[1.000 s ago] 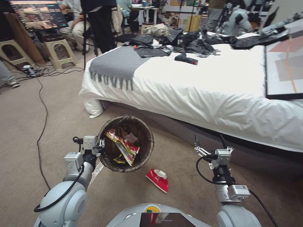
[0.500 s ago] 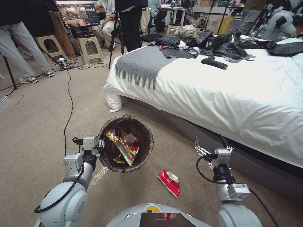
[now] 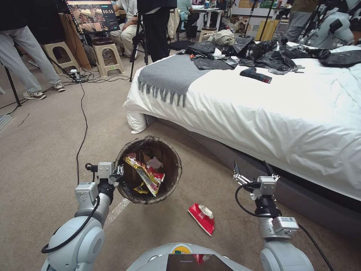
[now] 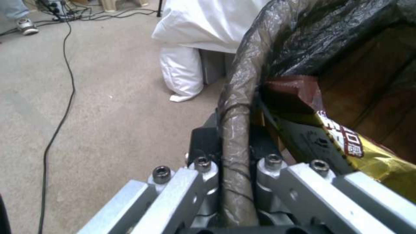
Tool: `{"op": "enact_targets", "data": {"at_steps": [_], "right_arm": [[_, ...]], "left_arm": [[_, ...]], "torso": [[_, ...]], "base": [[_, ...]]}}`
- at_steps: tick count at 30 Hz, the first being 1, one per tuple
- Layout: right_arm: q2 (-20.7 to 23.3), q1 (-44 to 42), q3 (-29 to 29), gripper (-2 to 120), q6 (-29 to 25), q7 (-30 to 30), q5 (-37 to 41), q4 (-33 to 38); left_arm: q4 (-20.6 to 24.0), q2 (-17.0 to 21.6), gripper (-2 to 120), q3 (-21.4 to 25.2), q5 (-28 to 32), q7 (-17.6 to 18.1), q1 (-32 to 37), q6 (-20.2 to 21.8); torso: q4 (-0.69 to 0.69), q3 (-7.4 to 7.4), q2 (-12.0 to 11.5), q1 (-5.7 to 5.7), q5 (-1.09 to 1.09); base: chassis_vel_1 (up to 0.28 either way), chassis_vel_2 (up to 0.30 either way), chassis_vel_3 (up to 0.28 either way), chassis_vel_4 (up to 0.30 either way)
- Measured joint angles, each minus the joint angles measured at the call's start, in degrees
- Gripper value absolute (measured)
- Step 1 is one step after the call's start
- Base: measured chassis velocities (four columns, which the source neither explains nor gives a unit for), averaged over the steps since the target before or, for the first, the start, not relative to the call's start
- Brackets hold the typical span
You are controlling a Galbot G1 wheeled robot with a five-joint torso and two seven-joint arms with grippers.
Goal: Pick up the trash bin, then pick up the garbage from the floor and place it into the trash bin.
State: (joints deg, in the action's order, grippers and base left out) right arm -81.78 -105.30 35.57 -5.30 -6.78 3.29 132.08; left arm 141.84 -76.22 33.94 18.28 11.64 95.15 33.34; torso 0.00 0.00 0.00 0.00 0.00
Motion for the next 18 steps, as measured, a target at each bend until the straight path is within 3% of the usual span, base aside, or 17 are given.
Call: {"op": "enact_targets", "data": {"at_steps": [18], "right_arm": [[-0.32,0.24,-0.05,100,1.46,-1.03,-1.26,0.10]], "left_arm": [[-0.07,0.08,5,0.11,0.11,0.04,-0.20,-0.02]], "torso": [[0.00,0.00,0.00,0.00,0.00]], "base": [[0.000,0.000,0.000,0.000]]}}
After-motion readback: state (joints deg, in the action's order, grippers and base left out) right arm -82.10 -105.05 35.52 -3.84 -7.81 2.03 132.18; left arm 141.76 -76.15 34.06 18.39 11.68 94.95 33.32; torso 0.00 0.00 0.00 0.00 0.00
